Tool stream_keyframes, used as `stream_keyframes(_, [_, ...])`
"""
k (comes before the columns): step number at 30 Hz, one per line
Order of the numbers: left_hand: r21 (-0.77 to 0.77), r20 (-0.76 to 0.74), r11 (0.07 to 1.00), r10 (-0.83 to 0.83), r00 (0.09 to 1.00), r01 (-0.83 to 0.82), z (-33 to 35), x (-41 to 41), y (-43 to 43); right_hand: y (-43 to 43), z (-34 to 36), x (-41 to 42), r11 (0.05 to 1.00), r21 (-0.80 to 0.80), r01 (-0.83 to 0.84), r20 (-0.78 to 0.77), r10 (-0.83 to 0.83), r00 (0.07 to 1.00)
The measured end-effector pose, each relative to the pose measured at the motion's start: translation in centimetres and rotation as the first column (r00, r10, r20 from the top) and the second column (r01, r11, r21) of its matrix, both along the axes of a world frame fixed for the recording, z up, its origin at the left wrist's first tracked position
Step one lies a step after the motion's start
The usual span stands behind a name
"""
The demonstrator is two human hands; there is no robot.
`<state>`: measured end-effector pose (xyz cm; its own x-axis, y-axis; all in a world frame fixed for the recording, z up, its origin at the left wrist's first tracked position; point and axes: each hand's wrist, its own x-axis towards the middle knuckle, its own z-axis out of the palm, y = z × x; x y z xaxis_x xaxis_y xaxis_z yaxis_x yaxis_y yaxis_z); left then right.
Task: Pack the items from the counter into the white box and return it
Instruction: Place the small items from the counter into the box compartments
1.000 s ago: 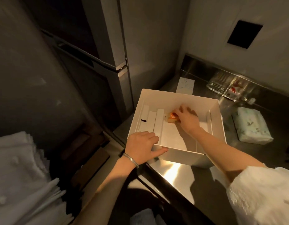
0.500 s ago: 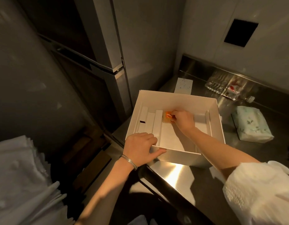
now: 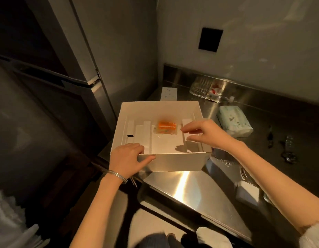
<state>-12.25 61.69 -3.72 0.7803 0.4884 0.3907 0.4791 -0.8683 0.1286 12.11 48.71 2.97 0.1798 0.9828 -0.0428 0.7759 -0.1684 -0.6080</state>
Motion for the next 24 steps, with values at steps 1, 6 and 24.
stream_keyframes(1, [0.004,0.001,1.0,-0.001,1.0,0.001,0.0,0.0,0.0,-1.9,0.5,0.2,0.999,0.008,0.035,-0.001,-0.035,0.999])
stream_keyframes(6, [0.0,-0.005,1.0,-0.013,1.0,0.013,-0.2,0.3,-0.1,-10.3,0.2,1.1,0.971,0.045,0.236,-0.017,-0.236,0.972])
stream_keyframes(24, [-0.023,0.004,1.0,0.006,1.0,-0.005,-0.5,0.6,-1.1,-19.4,-9.9,1.1,0.822,-0.378,0.426,0.293,-0.33,0.897])
